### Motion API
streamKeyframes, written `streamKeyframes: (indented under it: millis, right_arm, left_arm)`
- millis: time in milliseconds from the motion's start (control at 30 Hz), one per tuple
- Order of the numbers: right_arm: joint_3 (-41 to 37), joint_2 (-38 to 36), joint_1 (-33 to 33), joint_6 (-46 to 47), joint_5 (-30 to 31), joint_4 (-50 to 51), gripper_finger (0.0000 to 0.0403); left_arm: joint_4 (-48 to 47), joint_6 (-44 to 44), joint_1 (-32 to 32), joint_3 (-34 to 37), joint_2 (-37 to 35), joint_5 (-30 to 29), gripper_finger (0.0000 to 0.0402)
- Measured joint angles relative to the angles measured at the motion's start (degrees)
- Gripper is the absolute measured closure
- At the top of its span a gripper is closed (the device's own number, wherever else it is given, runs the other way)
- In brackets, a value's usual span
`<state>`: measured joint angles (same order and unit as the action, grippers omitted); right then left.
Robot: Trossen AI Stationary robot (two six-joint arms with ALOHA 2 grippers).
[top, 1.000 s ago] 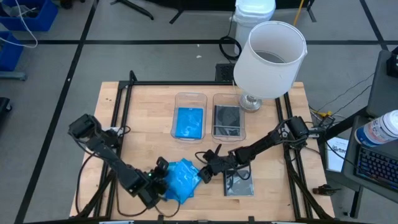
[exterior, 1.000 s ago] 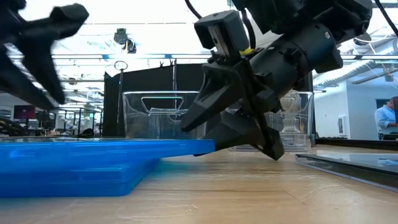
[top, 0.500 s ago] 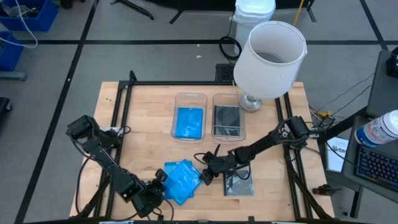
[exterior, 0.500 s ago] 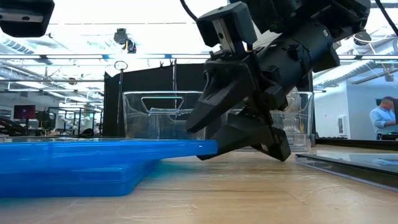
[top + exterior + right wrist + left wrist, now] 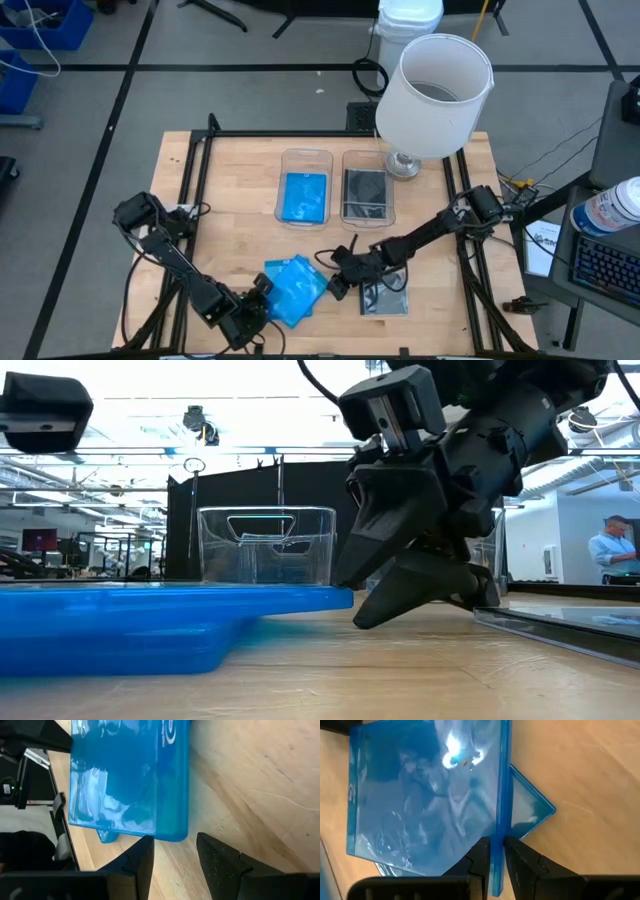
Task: Pick & place jewel cases by type
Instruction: Put the blue cd case into the left transparent bin
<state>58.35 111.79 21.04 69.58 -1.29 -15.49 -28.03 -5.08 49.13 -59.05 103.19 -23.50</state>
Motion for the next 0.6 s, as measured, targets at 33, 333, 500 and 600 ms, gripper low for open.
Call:
streamKeyframes:
  millis: [33,333,500,600]
  right_arm:
    - [0.00,0.00,0.11,0.05,0.46,-0.02,0.0259]
    - [-0.02,0.07,0.22,-1.61,6.21,-3.38,0.0259]
    - [0.00,0.04,-0.35,-2.62,10.88,-3.54,0.0259]
    - [0.04,0.04,-0.39,-2.44,12.05,-2.65,0.0259]
  left_arm:
    - [0.31,0.14,-0.06,-0.02,0.17,-0.23,0.0339]
    - [1.35,1.63,-1.22,-0.02,0.56,-0.75,0.0339]
    - [1.33,1.81,-1.86,-0.02,0.57,-0.64,0.0339]
    - [0.72,2.19,-1.62,-0.02,0.44,-1.40,0.0339]
